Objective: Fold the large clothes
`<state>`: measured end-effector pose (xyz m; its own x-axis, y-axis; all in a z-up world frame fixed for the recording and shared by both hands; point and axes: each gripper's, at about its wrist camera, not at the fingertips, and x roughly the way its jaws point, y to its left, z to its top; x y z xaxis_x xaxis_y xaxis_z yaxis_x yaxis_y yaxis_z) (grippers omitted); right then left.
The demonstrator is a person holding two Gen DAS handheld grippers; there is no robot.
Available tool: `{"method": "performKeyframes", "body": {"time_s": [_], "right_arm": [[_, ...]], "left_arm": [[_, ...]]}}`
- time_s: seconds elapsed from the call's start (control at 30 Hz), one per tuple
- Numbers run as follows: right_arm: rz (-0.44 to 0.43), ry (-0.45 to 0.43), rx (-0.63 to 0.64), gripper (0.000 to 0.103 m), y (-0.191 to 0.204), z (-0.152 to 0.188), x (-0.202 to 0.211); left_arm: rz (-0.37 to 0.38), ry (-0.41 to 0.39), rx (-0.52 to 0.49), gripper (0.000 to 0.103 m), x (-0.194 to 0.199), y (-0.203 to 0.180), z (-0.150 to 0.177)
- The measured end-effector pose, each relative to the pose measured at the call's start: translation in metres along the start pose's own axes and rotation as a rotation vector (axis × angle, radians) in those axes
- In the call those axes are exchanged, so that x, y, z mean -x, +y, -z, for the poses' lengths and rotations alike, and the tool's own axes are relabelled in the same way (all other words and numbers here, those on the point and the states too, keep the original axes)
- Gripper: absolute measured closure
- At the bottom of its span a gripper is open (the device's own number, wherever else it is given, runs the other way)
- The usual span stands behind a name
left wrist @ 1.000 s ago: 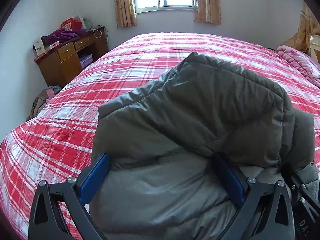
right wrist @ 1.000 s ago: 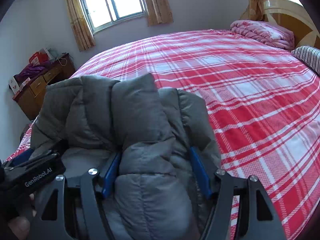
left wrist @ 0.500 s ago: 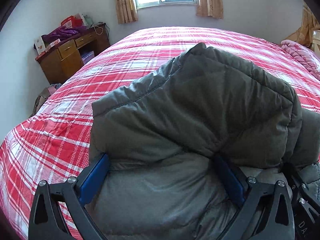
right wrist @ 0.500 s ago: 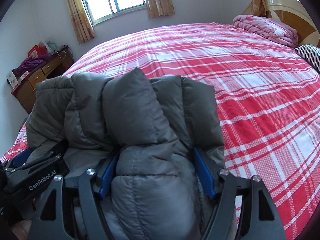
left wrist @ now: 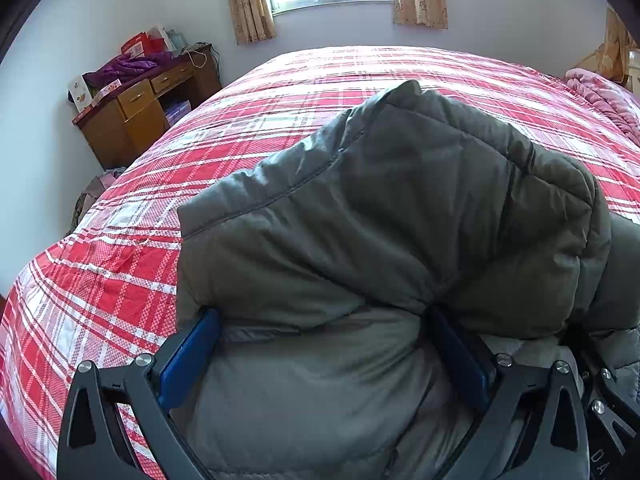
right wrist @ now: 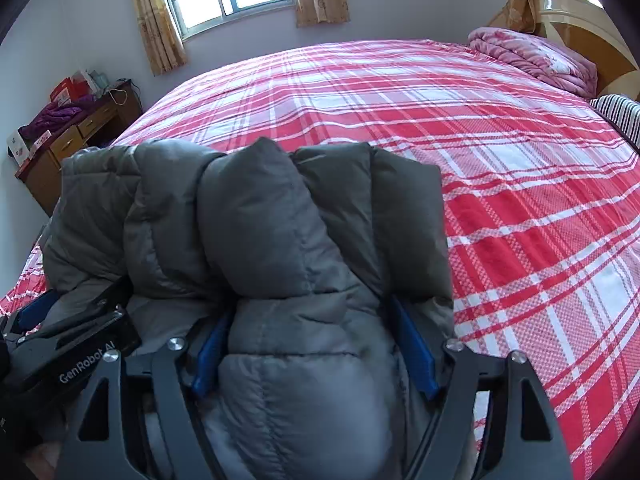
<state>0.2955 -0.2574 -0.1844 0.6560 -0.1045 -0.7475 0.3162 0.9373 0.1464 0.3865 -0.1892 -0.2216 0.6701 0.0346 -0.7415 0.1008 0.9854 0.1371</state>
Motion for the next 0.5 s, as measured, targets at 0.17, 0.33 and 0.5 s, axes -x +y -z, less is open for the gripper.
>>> {"method": "performKeyframes", "body": {"time_s": [0.17,0.33,0.5], "right_arm": [[0.006,0.002,0.003,0.025,0.0005,0.0001,-0.0005],[0.017,0.008,0.009,0.024,0.0022,-0.0009,-0.0028],[0.018,0.010,0.009,0.024,0.0033,-0.0008,-0.0035]], "left_arm": [[-0.006,0.000,-0.004,0.000,-0.0001,-0.0005,0.0005],[-0.010,0.001,-0.007,0.000,0.0004,-0.0012,0.0009],[-0.013,0.002,-0.008,0.000,0.0016,-0.0027,0.0004]]}}
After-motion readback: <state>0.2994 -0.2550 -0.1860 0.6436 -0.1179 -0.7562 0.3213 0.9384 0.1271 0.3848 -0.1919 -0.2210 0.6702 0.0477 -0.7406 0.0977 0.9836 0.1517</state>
